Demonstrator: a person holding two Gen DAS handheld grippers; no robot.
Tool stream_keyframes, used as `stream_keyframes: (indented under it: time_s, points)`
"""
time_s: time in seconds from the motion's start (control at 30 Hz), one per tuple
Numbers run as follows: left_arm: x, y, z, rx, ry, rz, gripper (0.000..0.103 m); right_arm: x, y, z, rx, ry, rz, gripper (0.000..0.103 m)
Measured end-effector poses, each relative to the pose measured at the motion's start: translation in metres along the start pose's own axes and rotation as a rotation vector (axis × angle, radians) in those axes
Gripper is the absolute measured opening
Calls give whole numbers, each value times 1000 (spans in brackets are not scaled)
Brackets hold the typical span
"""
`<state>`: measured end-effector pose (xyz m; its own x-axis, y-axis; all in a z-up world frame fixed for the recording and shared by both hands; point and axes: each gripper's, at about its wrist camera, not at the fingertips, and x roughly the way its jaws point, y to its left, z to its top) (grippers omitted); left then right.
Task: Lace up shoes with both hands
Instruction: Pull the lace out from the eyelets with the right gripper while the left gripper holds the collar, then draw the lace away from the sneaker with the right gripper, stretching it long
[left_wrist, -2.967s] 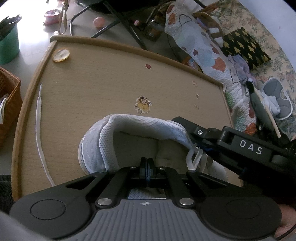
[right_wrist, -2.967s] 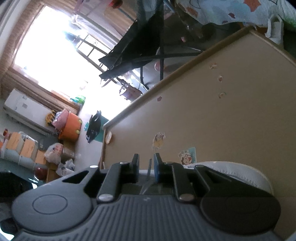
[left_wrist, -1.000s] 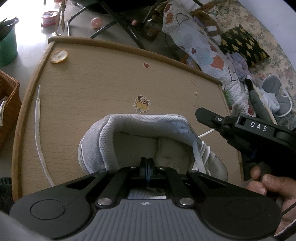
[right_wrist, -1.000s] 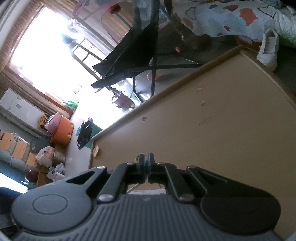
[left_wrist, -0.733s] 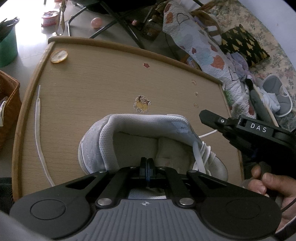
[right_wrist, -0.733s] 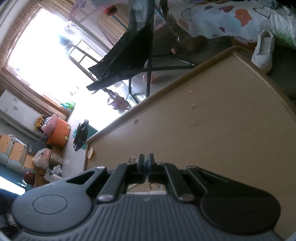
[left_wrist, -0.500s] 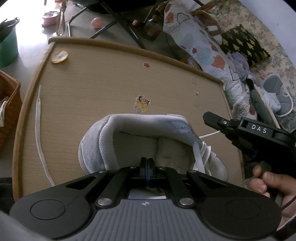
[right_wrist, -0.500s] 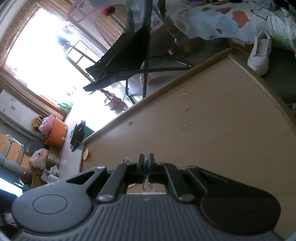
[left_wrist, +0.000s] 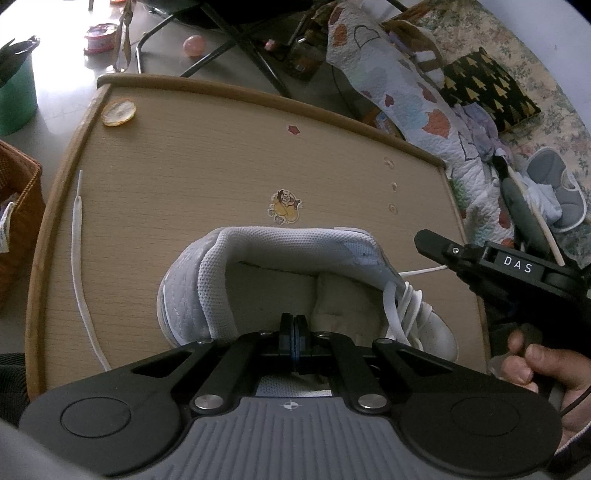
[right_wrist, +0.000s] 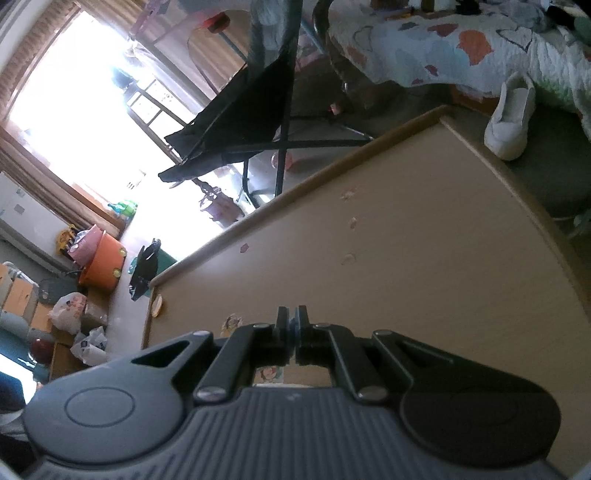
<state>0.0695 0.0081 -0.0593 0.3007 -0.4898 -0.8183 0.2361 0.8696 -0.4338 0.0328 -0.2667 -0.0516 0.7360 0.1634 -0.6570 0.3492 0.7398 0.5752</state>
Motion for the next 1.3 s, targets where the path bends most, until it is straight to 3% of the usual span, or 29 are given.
stream_keyframes:
  time_s: [1.0,1.3]
  points:
    - [1,1,-2,3,-3,-1,7,-10,-41,7,38,-26,-112,2]
    - [2,1,0,5,-2,-2,7,-10,-39,12,-133,49,-101,2]
